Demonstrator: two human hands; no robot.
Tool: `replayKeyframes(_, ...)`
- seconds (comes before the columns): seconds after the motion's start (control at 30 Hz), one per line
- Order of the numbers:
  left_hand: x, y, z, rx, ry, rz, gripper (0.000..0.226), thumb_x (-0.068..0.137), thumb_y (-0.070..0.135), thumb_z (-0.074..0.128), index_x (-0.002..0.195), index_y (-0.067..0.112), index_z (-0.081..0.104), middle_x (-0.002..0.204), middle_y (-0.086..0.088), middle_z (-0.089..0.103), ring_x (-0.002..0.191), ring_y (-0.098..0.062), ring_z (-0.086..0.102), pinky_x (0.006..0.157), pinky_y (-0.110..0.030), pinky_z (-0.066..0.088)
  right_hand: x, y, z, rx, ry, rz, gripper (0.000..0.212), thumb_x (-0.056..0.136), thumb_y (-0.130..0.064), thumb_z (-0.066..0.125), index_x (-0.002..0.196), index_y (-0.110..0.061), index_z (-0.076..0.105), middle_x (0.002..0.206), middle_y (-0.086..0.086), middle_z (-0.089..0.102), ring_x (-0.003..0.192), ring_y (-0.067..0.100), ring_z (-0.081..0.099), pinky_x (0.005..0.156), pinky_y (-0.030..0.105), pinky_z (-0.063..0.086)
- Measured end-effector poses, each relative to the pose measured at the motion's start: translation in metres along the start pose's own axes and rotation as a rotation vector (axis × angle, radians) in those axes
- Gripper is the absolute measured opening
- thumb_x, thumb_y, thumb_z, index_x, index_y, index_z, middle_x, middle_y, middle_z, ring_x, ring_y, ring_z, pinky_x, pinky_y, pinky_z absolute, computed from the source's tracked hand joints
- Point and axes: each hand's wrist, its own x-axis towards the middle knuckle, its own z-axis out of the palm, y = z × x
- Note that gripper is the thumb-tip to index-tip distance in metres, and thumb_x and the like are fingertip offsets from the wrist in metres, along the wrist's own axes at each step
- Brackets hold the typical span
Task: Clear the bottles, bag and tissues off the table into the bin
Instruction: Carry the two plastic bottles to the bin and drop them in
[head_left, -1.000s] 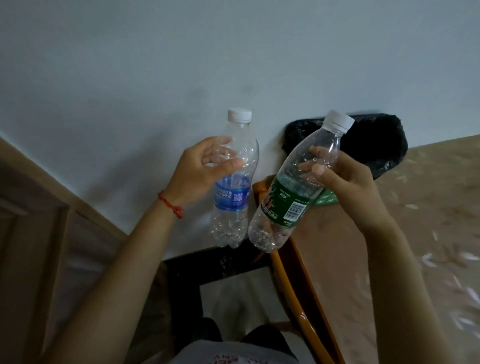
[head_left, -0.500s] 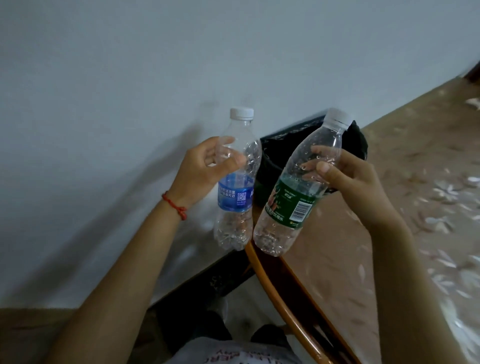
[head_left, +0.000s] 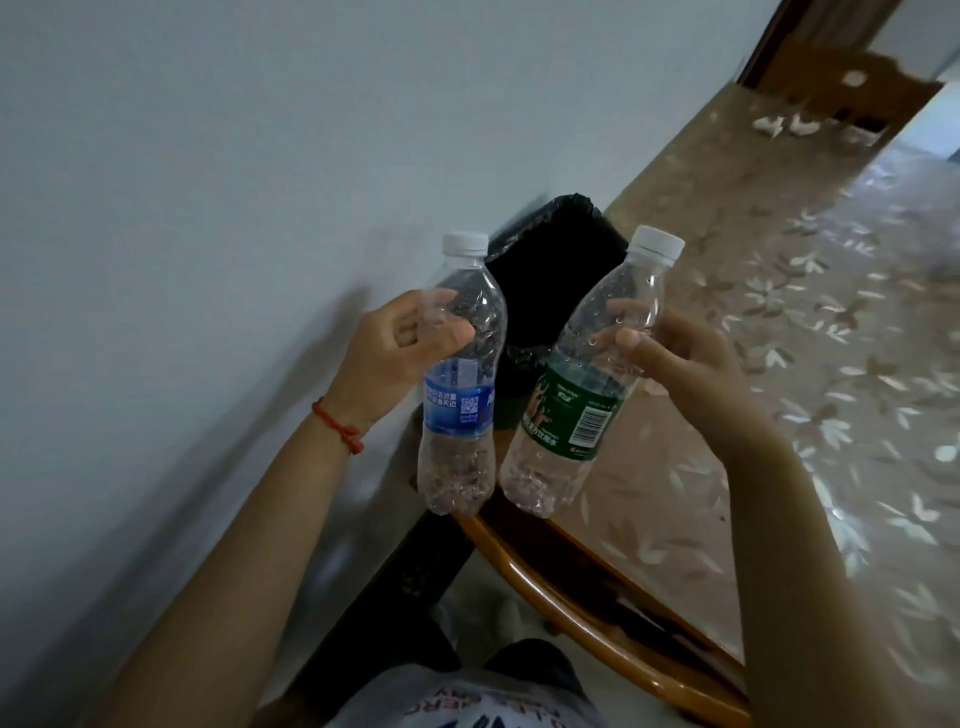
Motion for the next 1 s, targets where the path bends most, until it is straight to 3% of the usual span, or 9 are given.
replayKeyframes(0.13, 0.006, -0.003, 0.001, -0.008, 0.006, -0.018, 0.057, 0.056, 0.051, 0.063, 0.106, 0.024, 0.06, 0.098, 0.0, 0.067, 0.088, -0.014, 0.064, 0.081, -0.024, 0.053, 0.013, -0.006, -0.012, -0.008, 0.039, 0.006, 0.023, 0.078, -0.026, 0.06, 0.1, -0.019, 0.061, 0.08, -0.016, 0.073, 0.077, 0.001, 0.067, 0.067, 0.014, 0.051)
replayKeyframes(0.23, 0.009, -0.003, 0.0, -0.003, 0.007, -0.026, 0.055, 0.056, 0.053, 0.062, 0.104, 0.028, 0.059, 0.101, -0.002, 0.067, 0.09, -0.015, 0.064, 0.082, -0.026, 0.052, 0.029, -0.014, -0.023, -0.024, 0.11, -0.005, 0.053, 0.069, -0.05, 0.069, 0.105, -0.011, 0.062, 0.084, -0.006, 0.073, 0.081, 0.009, 0.068, 0.071, 0.022, 0.055)
replayKeyframes(0.33, 0.012, -0.003, -0.001, -0.01, 0.018, -0.038, 0.057, 0.056, 0.053, 0.063, 0.106, 0.025, 0.059, 0.101, -0.001, 0.067, 0.091, -0.014, 0.064, 0.082, -0.029, 0.052, 0.049, -0.023, -0.032, -0.03, 0.175, 0.004, 0.059, 0.06, -0.067, 0.067, 0.097, -0.021, 0.064, 0.089, 0.0, 0.07, 0.083, 0.014, 0.068, 0.073, 0.023, 0.055)
replayKeyframes(0.53, 0.013, -0.002, -0.002, -0.022, 0.055, -0.043, 0.051, 0.054, 0.052, 0.063, 0.101, 0.031, 0.059, 0.098, 0.004, 0.068, 0.084, -0.005, 0.064, 0.075, -0.02, 0.052, 0.092, -0.026, -0.036, -0.024, 0.302, 0.004, 0.055, 0.076, -0.052, 0.06, 0.107, -0.006, 0.06, 0.093, 0.003, 0.066, 0.08, 0.013, 0.066, 0.074, 0.025, 0.053)
replayKeyframes(0.7, 0.014, 0.0, 0.0, -0.022, 0.077, -0.043, 0.052, 0.055, 0.052, 0.063, 0.102, 0.03, 0.059, 0.099, 0.003, 0.067, 0.086, -0.009, 0.064, 0.077, -0.022, 0.051, 0.114, -0.004, -0.021, -0.159, 0.334, 0.048, 0.058, 0.081, -0.045, 0.063, 0.12, -0.003, 0.055, 0.095, 0.001, 0.067, 0.078, 0.009, 0.066, 0.077, 0.029, 0.055)
replayKeyframes(0.77, 0.014, 0.0, 0.001, -0.024, 0.082, -0.037, 0.051, 0.056, 0.052, 0.063, 0.102, 0.03, 0.059, 0.1, 0.001, 0.067, 0.087, -0.012, 0.064, 0.079, -0.025, 0.051, 0.116, 0.005, -0.013, -0.223, 0.324, 0.071, 0.055, 0.08, -0.047, 0.064, 0.115, -0.006, 0.058, 0.098, 0.004, 0.068, 0.079, 0.013, 0.066, 0.074, 0.028, 0.055)
replayKeyframes(0.87, 0.015, 0.001, 0.003, -0.017, 0.084, -0.032, 0.053, 0.057, 0.052, 0.063, 0.104, 0.029, 0.059, 0.103, -0.002, 0.067, 0.091, -0.016, 0.064, 0.08, -0.026, 0.052, 0.113, 0.016, -0.002, -0.369, 0.261, 0.084, 0.038, 0.079, -0.046, 0.065, 0.096, -0.012, 0.059, 0.086, 0.003, 0.065, 0.067, 0.009, 0.058, 0.056, 0.015, 0.046)
replayKeyframes(0.93, 0.016, 0.002, 0.005, -0.007, 0.08, -0.026, 0.058, 0.057, 0.053, 0.062, 0.109, 0.025, 0.058, 0.107, -0.005, 0.067, 0.094, -0.018, 0.064, 0.08, -0.024, 0.052, 0.109, 0.021, 0.003, -0.453, 0.233, 0.092, 0.036, 0.077, -0.047, 0.067, 0.094, -0.017, 0.058, 0.086, 0.001, 0.064, 0.071, 0.009, 0.057, 0.062, 0.02, 0.046)
replayKeyframes(1.0, 0.016, 0.003, 0.006, 0.001, 0.08, -0.02, 0.058, 0.058, 0.054, 0.061, 0.108, 0.026, 0.058, 0.108, -0.004, 0.066, 0.096, -0.018, 0.063, 0.078, -0.022, 0.052, 0.105, 0.026, 0.006, -0.524, 0.214, 0.092, 0.045, 0.076, -0.051, 0.065, 0.105, -0.017, 0.059, 0.097, 0.001, 0.066, 0.084, 0.013, 0.059, 0.074, 0.027, 0.048)
